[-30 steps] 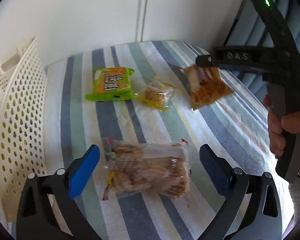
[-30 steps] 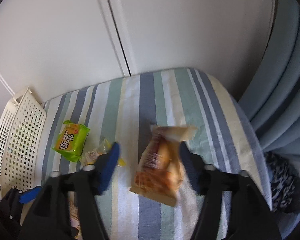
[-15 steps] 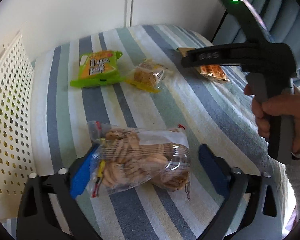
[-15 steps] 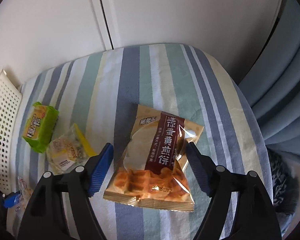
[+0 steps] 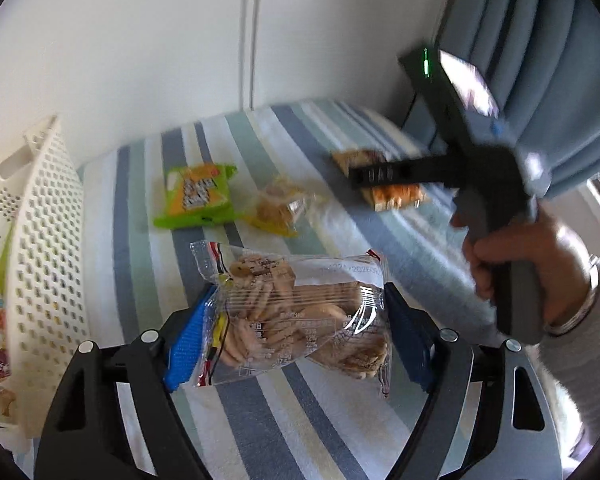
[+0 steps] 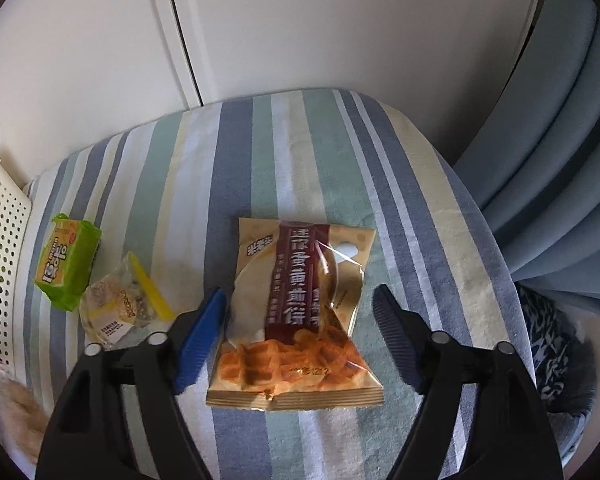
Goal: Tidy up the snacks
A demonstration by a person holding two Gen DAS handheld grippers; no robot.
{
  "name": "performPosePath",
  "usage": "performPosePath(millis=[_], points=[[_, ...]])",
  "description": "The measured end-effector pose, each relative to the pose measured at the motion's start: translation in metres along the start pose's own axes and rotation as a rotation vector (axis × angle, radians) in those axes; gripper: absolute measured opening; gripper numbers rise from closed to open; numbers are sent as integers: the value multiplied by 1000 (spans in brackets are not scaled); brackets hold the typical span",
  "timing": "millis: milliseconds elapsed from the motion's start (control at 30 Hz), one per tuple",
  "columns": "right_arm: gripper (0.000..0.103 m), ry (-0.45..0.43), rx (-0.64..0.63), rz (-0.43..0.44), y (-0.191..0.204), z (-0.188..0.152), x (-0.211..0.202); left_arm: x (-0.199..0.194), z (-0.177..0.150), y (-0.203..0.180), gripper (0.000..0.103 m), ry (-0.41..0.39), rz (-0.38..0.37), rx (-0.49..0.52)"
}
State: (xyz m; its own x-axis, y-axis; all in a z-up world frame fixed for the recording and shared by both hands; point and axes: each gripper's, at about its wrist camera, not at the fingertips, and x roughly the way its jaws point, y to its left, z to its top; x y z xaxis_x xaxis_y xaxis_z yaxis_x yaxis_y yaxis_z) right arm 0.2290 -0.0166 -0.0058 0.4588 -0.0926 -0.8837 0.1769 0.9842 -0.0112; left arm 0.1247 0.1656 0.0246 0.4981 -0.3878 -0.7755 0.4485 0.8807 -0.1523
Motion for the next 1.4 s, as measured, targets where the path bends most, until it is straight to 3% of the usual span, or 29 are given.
performPosePath(millis=[267, 333, 400, 600, 867, 1033, 1167, 1400], points=[[82, 30, -20, -11, 4, 1, 12, -58, 20, 26, 82, -156, 24, -99], [77, 39, -21, -10, 5, 0, 14, -72, 22, 34, 82, -195, 38, -130], [69, 53, -23, 2, 5, -1, 17, -87, 24, 42, 82, -233, 72, -152], [62, 44, -35, 7, 8, -2, 16, -115, 25, 83, 83, -316, 198, -239], [62, 42, -36, 5, 9, -3, 14, -130, 4, 156, 83, -334, 280, -434], [62, 42, -38, 5, 9, -3, 15, -123, -2, 169, 85, -323, 307, -485], [62, 42, -34, 8, 9, -4, 13, -119, -4, 178, 100, -318, 341, -532], [59, 26, -37, 34, 7, -5, 8, -143, -13, 183, 100, -364, 374, -571]])
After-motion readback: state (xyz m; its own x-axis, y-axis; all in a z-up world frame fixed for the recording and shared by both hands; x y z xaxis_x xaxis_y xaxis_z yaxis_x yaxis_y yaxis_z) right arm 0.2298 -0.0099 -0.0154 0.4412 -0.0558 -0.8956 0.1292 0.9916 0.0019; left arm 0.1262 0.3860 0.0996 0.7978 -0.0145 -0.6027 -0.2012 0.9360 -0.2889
